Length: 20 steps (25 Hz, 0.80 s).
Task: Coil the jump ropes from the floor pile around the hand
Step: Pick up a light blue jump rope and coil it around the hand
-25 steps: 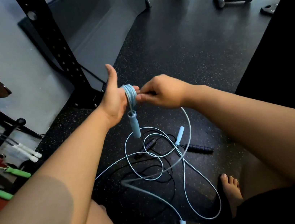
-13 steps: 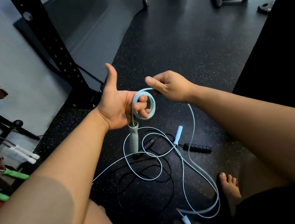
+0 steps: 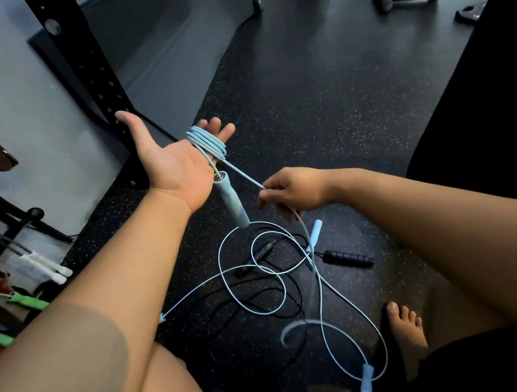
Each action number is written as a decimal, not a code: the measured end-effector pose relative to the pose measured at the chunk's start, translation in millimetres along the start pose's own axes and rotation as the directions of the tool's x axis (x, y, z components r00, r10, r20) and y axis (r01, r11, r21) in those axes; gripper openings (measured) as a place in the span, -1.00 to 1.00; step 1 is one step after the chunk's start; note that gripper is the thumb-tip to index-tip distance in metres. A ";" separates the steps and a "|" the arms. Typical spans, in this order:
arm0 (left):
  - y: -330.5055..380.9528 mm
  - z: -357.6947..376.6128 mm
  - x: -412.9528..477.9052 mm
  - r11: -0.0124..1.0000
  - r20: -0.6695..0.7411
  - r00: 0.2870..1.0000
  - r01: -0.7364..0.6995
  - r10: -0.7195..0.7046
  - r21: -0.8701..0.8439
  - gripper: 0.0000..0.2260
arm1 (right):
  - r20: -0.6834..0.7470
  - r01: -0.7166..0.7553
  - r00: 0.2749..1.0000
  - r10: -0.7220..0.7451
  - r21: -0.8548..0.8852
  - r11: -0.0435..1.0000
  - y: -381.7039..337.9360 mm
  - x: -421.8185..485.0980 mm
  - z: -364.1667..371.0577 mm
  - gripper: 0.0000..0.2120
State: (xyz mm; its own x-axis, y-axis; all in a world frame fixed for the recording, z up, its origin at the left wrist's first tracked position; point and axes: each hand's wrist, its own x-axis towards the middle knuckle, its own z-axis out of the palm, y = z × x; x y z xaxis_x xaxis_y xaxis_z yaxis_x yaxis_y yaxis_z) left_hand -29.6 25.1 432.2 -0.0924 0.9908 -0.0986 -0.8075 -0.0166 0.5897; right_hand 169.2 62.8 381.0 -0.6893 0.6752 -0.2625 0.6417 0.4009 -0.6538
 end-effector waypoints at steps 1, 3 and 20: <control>-1.4 0.5 0.8 0.999 -0.019 1.000 -0.011 0.012 0.033 0.08 | -0.004 0.031 1.000 -0.031 -0.052 0.998 -6.1 -2.0 -1.6 -0.72; -4.2 -1.6 4.2 0.979 -0.057 0.998 0.002 0.009 0.205 0.09 | -0.045 0.102 0.993 -0.107 -0.104 0.989 -20.0 -7.0 -7.9 -0.72; -20.5 2.9 -12.8 0.509 0.021 0.766 0.406 -0.642 0.759 0.04 | -0.430 0.243 0.875 -0.224 -0.011 0.970 -14.1 -4.5 -34.5 -0.61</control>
State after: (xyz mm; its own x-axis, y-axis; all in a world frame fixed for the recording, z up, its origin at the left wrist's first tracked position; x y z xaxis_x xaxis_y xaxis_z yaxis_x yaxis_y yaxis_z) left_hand -10.1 13.1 423.7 0.4600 0.7728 -0.4373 -0.0067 0.4955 0.8686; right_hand 174.8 75.5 415.8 -0.6022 0.7670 0.2215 0.4586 0.5595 -0.6904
